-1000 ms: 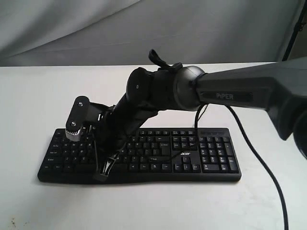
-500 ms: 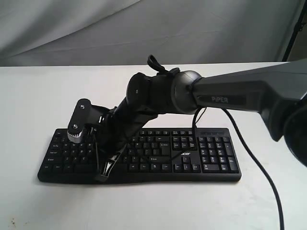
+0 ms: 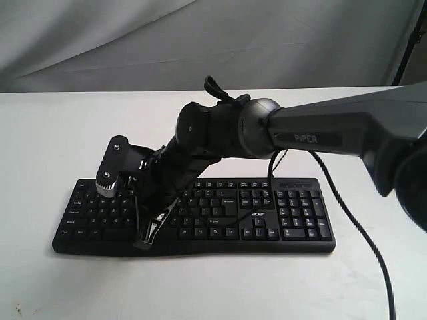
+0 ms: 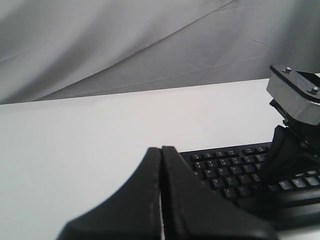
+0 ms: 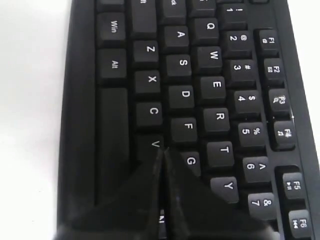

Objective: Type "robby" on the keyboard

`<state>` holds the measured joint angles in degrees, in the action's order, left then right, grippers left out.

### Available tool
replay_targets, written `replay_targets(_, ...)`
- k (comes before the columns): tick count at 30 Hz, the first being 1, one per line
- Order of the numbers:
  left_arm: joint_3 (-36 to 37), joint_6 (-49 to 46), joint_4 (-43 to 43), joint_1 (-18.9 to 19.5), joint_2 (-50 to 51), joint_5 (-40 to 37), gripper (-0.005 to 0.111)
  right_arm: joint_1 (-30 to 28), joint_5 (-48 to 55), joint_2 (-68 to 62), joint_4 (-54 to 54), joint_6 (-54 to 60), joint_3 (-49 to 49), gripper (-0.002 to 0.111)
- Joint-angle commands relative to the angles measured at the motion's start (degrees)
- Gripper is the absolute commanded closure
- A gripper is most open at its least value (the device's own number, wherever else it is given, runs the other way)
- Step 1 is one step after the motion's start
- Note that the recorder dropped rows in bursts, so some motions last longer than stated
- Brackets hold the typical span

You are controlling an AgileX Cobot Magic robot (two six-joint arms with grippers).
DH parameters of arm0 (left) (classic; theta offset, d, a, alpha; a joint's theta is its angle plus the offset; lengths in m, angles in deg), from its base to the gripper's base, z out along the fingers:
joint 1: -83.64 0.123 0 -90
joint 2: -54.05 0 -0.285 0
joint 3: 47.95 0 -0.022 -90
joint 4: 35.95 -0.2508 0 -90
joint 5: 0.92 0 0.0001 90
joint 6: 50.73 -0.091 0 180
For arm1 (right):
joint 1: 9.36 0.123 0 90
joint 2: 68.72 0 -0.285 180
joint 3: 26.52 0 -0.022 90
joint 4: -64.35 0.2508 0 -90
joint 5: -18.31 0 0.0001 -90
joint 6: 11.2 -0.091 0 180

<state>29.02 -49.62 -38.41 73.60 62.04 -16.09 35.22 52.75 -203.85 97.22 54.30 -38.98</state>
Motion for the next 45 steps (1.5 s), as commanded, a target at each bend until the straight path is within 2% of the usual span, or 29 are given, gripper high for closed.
replay_targets(1,0.25,0.16,-0.27,-0.32,-0.2,0.33,0.107,0.01,-0.41,-0.55,-0.37,-0.22,-0.44,0.108)
replay_targets(17,0.25,0.16,-0.27,-0.32,-0.2,0.33,0.107,0.01,-0.52,-0.83,-0.37,-0.31,-0.44,0.108)
replay_targets(27,0.25,0.16,-0.27,-0.32,-0.2,0.33,0.107,0.01,-0.82,3.48,-0.37,-0.35,-0.44,0.108)
replay_targets(45,0.25,0.16,-0.27,-0.32,-0.2,0.33,0.107,0.01,0.38,1.11,0.08,-0.84,-0.44,0.108)
